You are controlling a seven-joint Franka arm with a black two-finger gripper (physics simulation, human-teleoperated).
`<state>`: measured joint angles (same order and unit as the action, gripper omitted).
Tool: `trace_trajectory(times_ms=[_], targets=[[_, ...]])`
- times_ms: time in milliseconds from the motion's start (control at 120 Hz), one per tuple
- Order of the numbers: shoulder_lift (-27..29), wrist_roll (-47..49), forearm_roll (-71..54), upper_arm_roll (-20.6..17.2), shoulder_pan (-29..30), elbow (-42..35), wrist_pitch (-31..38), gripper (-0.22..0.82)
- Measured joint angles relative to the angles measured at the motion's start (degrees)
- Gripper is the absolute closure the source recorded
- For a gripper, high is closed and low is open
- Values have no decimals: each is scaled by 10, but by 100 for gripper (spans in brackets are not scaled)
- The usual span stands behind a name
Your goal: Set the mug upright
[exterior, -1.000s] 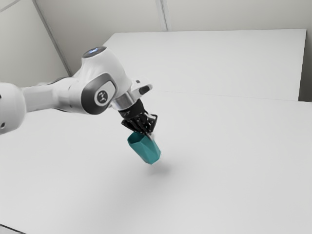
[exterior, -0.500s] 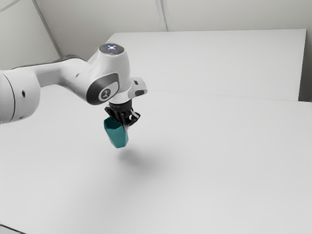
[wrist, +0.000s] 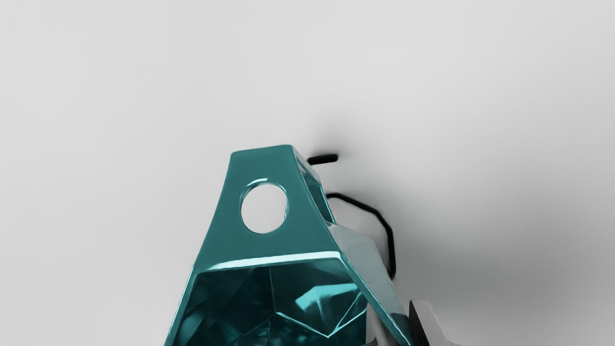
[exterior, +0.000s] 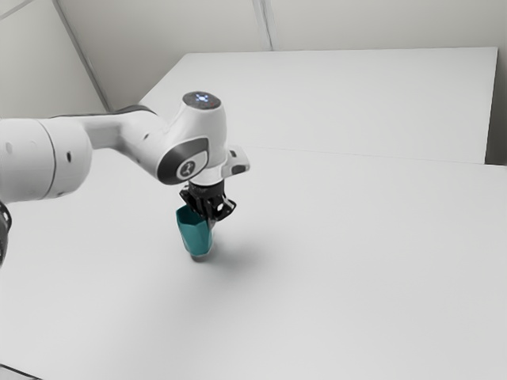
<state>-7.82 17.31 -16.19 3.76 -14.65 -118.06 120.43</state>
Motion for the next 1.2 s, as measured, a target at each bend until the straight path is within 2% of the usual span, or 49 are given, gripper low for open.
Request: trace_trajectory(times_ms=[300,392,592,708,850,1200], targets=[[-14,11,-18,0,0,0,6,77],[-14,11,-16,0,0,0,6,67],[-12,8,-12,-2,-1,23,0,31],[-9,8,-8,-5,-1,49,-9,18],[29,3,27,-11,2,67,-32,9],[50,-104,120,-22,6,260,-195,2]])
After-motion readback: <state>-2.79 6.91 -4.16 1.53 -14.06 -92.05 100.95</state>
